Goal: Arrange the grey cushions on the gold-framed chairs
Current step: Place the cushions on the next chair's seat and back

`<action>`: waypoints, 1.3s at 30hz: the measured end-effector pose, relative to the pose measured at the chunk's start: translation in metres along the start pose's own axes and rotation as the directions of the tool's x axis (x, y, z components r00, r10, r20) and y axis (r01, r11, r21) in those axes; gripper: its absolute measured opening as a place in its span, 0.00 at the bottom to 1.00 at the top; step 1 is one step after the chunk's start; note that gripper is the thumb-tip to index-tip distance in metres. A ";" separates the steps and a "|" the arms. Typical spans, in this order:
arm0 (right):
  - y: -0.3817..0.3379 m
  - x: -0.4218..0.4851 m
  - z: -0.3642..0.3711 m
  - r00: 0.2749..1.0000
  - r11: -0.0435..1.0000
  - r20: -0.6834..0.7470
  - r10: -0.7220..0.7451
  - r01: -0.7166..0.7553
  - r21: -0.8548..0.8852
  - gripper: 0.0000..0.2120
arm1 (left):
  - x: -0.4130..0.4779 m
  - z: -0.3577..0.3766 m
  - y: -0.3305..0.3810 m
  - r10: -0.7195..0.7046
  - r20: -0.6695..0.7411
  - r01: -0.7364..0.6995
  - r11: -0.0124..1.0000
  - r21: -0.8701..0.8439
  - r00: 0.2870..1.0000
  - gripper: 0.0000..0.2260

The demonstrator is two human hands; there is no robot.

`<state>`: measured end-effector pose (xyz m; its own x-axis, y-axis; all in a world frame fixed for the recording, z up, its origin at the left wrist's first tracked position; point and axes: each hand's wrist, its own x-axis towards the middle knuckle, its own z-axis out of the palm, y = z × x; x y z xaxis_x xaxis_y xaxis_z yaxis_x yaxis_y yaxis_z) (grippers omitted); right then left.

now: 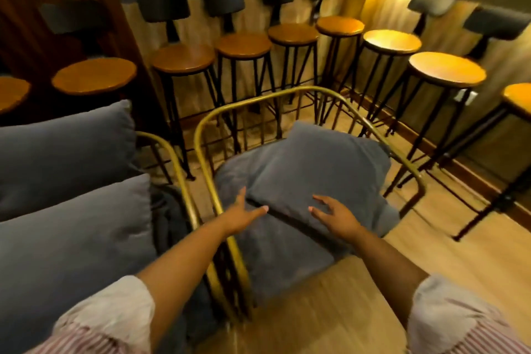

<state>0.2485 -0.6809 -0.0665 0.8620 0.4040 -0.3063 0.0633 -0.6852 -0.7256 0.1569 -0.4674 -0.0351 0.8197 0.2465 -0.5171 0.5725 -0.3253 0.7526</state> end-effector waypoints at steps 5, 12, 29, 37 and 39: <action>0.060 0.039 -0.082 0.987 0.988 -0.093 0.131 -0.123 0.093 0.26 | 0.050 0.073 0.069 0.098 0.030 -0.094 0.991 -0.097 0.995 0.39; 0.115 0.120 -0.120 0.920 0.913 -0.158 0.360 -0.313 0.261 0.33 | 0.142 0.087 0.091 0.061 -0.066 -0.066 0.995 -0.076 0.996 0.38; 0.232 0.282 -0.085 0.783 0.726 -0.202 0.588 -0.400 0.559 0.66 | 0.414 0.064 0.061 -0.267 -0.215 0.231 0.957 -0.178 0.939 0.35; 0.249 0.288 -0.083 0.849 0.747 -0.233 0.475 -0.249 0.617 0.56 | 0.415 0.078 0.039 -0.334 -0.170 0.304 0.936 -0.177 0.927 0.47; 0.240 0.285 -0.088 0.869 0.745 -0.227 0.439 -0.210 0.634 0.57 | 0.400 0.082 0.042 -0.308 -0.202 0.273 0.944 -0.184 0.930 0.41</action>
<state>0.5530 -0.7833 -0.2737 0.8915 -0.0870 -0.4446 -0.4527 -0.2111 -0.8663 0.5104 -0.4574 -0.2440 0.5822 0.5141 -0.6299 0.7610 -0.0717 0.6448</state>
